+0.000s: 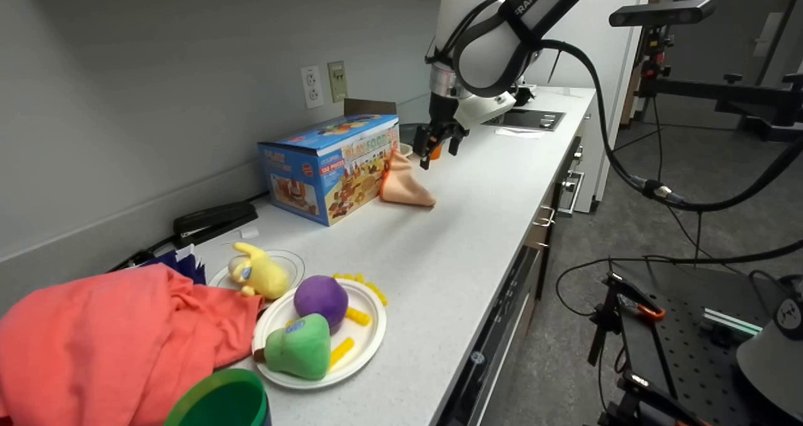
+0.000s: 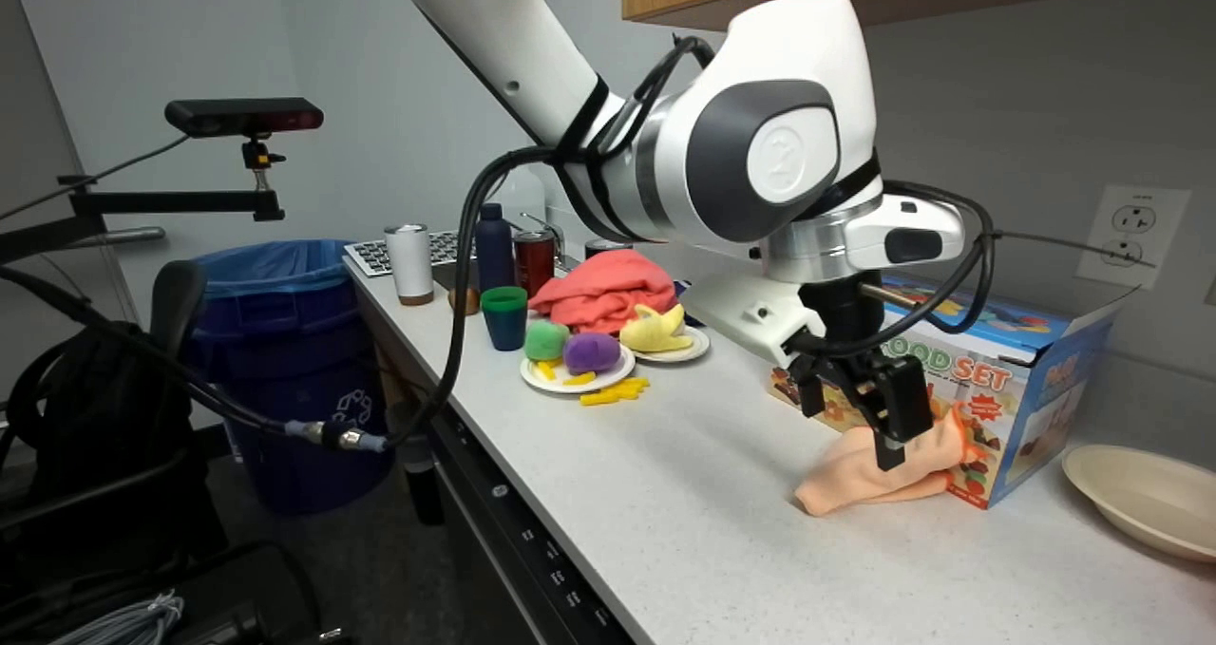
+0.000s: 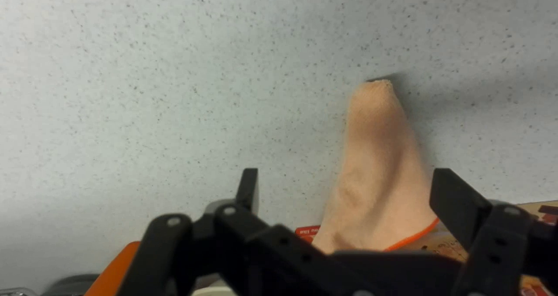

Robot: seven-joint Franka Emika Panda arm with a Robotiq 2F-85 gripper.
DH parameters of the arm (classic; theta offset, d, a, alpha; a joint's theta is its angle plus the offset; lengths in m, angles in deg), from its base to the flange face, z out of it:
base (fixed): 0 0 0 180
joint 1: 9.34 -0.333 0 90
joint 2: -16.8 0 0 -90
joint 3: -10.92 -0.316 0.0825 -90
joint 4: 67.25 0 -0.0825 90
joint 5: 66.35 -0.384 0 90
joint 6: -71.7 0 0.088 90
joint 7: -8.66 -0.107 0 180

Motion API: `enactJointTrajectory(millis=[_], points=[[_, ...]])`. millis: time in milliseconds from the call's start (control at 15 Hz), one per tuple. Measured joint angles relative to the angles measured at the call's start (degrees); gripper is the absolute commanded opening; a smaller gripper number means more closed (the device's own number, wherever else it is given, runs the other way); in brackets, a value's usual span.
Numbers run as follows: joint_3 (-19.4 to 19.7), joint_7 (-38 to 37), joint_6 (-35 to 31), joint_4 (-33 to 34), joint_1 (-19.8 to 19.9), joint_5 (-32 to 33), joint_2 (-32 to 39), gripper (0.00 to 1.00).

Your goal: Unfold the orange cloth

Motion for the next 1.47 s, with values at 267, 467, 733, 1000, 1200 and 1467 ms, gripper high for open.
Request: enactJointTrajectory(millis=[267,467,733,1000,1200,1467], points=[[0.1,0.0,-2.1,5.0,-0.2,0.1,6.5,1.0],[0.8,0.0,-3.8,8.5,-0.8,0.1,10.9,1.0],[2.8,-0.1,-6.6,12.0,-2.0,0.1,15.8,1.0],[4.6,-0.2,-7.1,12.4,-3.0,0.1,17.8,1.0],[5.3,-0.1,-7.1,11.6,-3.3,0.1,17.4,1.0],[6.9,0.2,-5.7,8.7,-3.2,0.1,14.4,1.0]])
